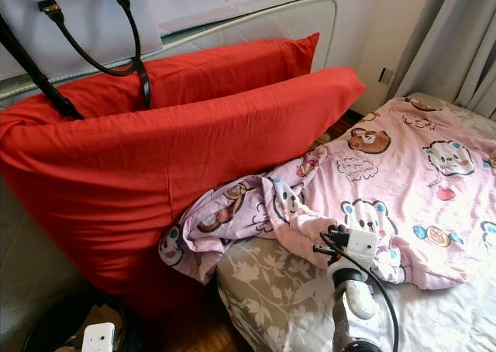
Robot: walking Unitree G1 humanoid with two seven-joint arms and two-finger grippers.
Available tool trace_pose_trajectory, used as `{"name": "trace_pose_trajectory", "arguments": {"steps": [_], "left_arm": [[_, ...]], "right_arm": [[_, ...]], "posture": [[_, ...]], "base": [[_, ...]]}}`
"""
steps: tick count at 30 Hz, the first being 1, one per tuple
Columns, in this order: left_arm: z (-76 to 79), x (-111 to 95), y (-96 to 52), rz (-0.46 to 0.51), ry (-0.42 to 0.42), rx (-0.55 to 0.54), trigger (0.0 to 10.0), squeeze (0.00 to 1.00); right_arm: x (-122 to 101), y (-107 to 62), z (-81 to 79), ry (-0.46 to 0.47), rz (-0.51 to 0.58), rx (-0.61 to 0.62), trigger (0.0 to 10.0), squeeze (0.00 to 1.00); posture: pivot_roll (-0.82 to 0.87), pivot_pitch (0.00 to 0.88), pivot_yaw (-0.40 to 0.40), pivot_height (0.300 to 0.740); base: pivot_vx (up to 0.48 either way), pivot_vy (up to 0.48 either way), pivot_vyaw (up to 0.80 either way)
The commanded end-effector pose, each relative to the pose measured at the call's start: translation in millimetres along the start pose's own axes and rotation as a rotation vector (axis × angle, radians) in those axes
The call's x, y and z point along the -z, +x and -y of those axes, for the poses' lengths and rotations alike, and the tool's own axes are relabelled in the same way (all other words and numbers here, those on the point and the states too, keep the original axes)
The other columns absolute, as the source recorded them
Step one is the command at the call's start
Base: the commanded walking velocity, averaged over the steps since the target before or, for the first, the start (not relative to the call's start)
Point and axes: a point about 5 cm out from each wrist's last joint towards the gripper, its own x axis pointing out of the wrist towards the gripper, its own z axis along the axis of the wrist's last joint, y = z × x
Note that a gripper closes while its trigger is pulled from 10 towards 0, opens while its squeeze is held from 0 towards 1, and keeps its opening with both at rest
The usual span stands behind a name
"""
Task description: Clean up the room
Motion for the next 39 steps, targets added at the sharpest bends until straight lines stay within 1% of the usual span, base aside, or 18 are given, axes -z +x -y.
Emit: {"name": "trace_pose_trajectory", "arguments": {"steps": [1,20,39], "left_arm": [[-6.4,4.0,-2.3,-0.012,-0.011,-0.018,10.0,0.0],[-10.2,6.7,-3.5,-0.027,-0.011,-0.018,10.0,0.0],[-7.3,8.3,-3.3,-0.035,-0.011,-0.009,10.0,0.0]], "right_arm": [[-1.2,-2.2,3.7,-0.001,0.019,0.017,10.0,0.0],[-0.6,-4.6,7.2,0.001,0.027,0.051,10.0,0.0],[-4.9,-3.7,9.5,-0.001,0.05,0.073,10.0,0.0]], "posture": [[0.08,0.053,-0.014,0.74],[0.09,0.079,-0.005,0.74],[0.08,0.08,-0.005,0.74]], "base": [[0.0,0.0,0.0],[-0.244,0.0,0.0],[-0.28,0.0,0.0]]}}
